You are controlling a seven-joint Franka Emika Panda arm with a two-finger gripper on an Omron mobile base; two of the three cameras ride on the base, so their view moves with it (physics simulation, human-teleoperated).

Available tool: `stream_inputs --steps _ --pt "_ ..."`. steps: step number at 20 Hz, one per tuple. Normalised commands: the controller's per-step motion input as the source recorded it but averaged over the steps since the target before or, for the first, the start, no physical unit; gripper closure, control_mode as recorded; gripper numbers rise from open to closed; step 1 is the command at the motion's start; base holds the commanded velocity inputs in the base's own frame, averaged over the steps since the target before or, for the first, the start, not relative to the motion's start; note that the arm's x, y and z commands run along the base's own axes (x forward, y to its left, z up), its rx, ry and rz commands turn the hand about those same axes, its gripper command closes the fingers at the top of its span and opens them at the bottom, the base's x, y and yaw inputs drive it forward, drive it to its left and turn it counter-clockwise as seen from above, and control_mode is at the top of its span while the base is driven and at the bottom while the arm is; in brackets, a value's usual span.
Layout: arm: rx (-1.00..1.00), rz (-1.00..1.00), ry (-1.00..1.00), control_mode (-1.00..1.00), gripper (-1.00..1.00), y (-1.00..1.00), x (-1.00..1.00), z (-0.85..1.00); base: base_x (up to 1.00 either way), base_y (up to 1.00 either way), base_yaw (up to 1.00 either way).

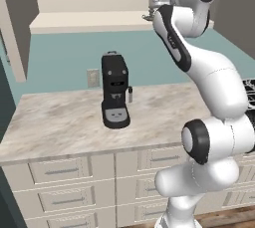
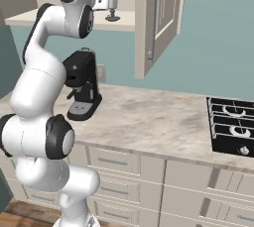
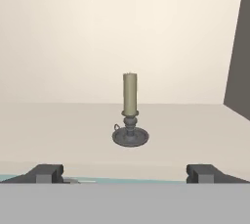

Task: Get the candle and the beer from the cabinet and move them to the dining counter.

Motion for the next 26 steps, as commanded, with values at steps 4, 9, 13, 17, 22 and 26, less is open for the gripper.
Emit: stream_inputs --steps 4,9,13,17,22,26 --pt "0.03 0.00 0.00 -1.00 -1.00 -0.09 0.34 0.00 0.00 0.00 0.00" --pt "0.01 0.00 -0.02 -1.00 -1.00 -0.01 0.26 0.00 0.00 0.00 0.00" --pt "0.00 0.00 -0.01 -1.00 -1.00 0.00 0.27 0.00 0.00 0.00 0.00" --pt "0.00 0.00 0.00 -1.00 -1.00 0.00 0.38 0.00 0.00 0.00 0.00" --pt "0.00 0.00 0.00 -1.00 -1.00 0.00 0.39 0.00 0.00 0.00 0.00" --pt "0.00 0.00 0.00 -1.00 -1.00 0.00 0.43 0.00 0.00 0.00 0.00"
